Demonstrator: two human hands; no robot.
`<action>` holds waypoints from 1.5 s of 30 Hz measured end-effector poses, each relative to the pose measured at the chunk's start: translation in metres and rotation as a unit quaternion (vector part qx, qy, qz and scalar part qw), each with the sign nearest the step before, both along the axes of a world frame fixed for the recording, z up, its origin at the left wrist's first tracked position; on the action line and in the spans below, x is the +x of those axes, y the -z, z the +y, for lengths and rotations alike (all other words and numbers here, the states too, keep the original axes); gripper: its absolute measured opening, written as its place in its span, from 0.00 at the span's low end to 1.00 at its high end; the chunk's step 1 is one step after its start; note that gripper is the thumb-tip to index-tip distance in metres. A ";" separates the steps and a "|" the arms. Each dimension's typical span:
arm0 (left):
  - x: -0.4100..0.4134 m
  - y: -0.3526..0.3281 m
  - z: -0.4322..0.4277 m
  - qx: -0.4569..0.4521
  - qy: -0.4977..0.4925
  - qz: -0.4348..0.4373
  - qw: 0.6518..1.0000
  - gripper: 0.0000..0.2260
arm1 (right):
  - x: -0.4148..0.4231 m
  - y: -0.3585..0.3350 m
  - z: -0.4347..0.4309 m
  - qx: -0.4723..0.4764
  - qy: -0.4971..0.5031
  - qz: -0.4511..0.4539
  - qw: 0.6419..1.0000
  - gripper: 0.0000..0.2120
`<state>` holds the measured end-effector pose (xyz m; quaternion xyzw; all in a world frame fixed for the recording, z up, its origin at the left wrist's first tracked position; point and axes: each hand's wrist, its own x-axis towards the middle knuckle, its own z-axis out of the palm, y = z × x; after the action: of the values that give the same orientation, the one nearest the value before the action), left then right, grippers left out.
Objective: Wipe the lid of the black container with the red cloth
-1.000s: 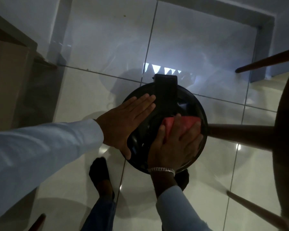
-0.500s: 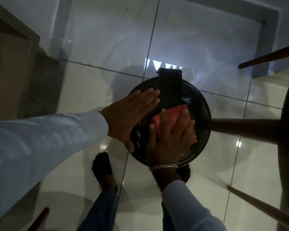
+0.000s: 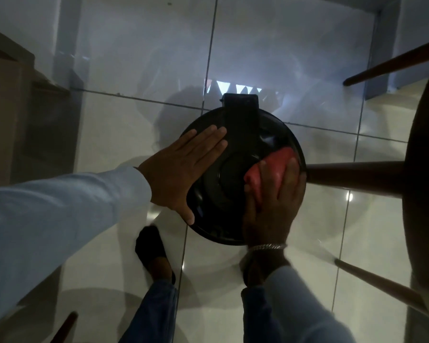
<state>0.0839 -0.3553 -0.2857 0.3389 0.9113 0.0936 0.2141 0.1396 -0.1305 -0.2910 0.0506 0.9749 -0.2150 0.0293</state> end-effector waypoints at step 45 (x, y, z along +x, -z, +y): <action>-0.054 -0.347 0.280 0.343 -0.458 -0.021 0.820 0.14 | -0.091 -0.314 0.242 -0.122 0.120 -0.090 0.981 0.34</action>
<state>0.0297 -0.0750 0.0615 -0.0684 0.8658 0.4944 0.0360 0.0482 0.1118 0.0228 0.1825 0.9214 -0.3290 0.0972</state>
